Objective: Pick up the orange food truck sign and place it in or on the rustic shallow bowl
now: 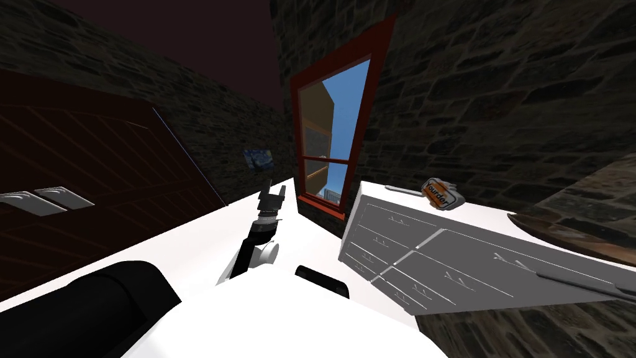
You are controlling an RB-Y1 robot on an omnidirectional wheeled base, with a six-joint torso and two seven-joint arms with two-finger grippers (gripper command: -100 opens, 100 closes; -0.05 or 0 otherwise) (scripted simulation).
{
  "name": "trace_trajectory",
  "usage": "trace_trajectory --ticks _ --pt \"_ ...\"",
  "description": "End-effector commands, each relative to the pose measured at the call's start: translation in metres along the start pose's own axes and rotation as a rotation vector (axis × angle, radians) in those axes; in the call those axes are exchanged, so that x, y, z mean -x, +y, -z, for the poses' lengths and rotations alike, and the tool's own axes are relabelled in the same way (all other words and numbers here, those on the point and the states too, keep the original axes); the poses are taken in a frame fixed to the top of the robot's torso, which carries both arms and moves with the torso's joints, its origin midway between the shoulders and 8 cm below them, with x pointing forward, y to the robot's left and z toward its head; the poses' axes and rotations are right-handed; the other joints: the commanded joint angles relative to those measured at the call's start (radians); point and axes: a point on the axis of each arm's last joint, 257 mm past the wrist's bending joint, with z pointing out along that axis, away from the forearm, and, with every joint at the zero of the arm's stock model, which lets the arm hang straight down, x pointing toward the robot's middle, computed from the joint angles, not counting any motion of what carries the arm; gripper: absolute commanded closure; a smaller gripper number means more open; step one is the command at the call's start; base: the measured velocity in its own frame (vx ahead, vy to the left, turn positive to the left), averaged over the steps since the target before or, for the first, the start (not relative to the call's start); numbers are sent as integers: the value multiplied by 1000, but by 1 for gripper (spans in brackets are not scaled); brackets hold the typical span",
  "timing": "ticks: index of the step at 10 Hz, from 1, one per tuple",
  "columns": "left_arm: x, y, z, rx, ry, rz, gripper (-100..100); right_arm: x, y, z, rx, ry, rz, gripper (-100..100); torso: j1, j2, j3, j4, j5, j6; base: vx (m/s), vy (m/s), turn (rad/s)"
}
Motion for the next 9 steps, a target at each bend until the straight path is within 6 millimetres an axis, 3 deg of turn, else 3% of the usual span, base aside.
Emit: trace_trajectory --ticks 1,5,9 --pt "0 0 0 0 0 0 0 -6 -6 4 32 23 58 -100 0 0 0 0 0 0 14 -32 65" --pt "0 0 0 0 0 0 0 -31 -20 17 135 95 214 -100 0 -1 -1 0 0 0 29 -36 89" --pt "0 0 0 0 0 0 0 -64 -46 33 252 191 409 -100 -2 -2 -1 0 -1 1 44 -54 107"
